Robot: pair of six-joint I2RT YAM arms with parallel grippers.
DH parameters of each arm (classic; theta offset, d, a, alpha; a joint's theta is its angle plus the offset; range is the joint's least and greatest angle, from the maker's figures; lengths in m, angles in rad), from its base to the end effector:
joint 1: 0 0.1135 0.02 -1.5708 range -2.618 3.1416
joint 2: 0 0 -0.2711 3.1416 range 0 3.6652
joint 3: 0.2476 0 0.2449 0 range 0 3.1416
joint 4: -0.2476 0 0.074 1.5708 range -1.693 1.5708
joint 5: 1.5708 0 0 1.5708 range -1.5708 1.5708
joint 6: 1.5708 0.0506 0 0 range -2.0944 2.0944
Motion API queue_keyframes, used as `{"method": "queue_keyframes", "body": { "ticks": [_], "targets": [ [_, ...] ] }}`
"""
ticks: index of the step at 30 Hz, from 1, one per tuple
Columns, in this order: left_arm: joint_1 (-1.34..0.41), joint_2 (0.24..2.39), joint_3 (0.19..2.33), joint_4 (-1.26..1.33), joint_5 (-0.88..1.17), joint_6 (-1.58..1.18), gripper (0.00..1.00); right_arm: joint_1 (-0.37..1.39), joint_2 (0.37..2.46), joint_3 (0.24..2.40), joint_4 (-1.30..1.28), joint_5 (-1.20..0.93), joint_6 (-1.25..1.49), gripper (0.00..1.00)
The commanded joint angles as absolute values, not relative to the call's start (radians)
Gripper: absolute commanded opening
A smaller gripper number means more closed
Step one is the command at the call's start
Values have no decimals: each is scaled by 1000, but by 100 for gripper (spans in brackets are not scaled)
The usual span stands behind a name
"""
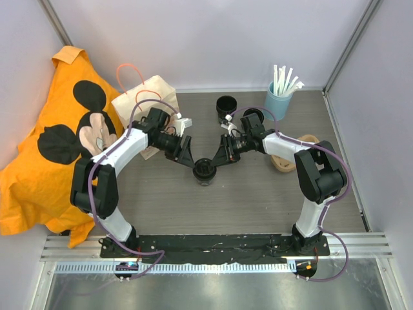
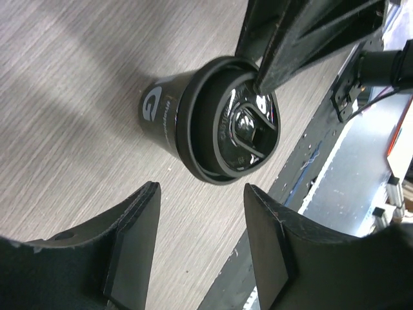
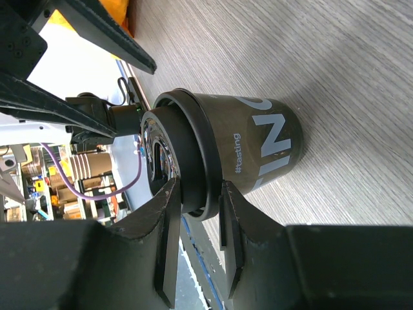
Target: Pack the takeout coffee
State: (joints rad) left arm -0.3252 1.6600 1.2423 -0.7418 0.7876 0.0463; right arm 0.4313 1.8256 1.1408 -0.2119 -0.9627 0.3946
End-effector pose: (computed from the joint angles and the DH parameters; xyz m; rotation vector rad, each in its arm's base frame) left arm 0.3007 -0.1392 0.2415 0.7070 2.5328 -1.1540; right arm 0.3228 0.1943 0.1918 -0.4999 2.4739 1.5369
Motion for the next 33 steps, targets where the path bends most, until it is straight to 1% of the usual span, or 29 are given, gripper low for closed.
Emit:
{"method": "queue_keyframes", "body": {
  "ticks": [1, 5, 18, 33],
  "targets": [
    [-319, 1686, 1241, -678, 850, 8, 59, 437, 1773, 1167, -203, -971, 379, 4],
    [-319, 1715, 1236, -661, 876, -1, 60, 437, 1772, 1169, -204, -969, 376, 4],
    [-319, 1744, 1227, -647, 910, -32, 60, 437, 1773, 1169, -203, -968, 376, 4],
    [-319, 1778, 1216, -652, 922, -23, 52, 437, 1778, 1169, -202, -969, 374, 4]
  ]
}}
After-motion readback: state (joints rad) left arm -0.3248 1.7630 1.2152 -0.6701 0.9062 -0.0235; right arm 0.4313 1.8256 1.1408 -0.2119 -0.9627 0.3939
